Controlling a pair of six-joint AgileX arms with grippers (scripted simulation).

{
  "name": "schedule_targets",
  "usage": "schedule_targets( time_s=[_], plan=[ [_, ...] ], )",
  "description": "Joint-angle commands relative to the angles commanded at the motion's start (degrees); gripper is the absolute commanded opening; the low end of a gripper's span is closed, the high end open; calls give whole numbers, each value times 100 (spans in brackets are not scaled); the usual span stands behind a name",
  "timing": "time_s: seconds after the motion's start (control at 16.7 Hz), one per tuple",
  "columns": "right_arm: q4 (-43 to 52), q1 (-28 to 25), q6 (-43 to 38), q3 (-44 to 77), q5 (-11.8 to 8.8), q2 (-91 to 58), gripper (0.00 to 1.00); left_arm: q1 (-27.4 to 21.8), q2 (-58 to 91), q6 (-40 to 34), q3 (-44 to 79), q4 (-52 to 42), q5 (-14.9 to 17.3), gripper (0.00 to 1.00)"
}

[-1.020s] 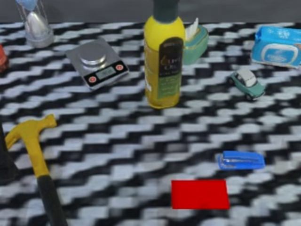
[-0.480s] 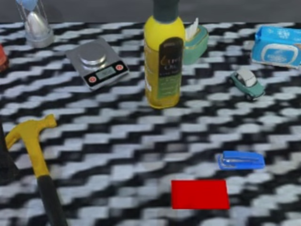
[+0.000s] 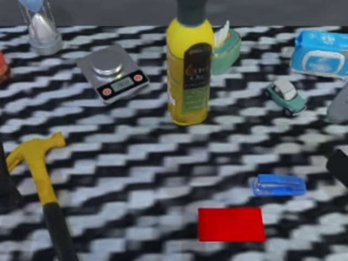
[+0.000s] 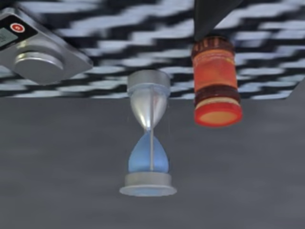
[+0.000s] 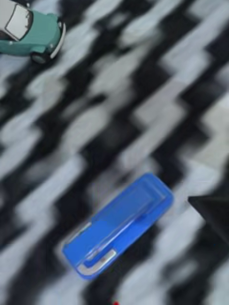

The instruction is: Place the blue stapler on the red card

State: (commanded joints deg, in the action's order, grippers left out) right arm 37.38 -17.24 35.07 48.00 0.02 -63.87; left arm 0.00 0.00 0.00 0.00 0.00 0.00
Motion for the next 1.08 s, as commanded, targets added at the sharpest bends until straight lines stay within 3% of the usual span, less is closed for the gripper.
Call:
schedule_targets(
  time_s=[0.54,1.08],
  plan=[
    [2318,-1088,2195,2999,-11,-3926,100,0,0,0,0,0,0,100],
    [2663,-1242,2560,3522,-3,-4521,100,0,0,0,0,0,0,100]
  ],
)
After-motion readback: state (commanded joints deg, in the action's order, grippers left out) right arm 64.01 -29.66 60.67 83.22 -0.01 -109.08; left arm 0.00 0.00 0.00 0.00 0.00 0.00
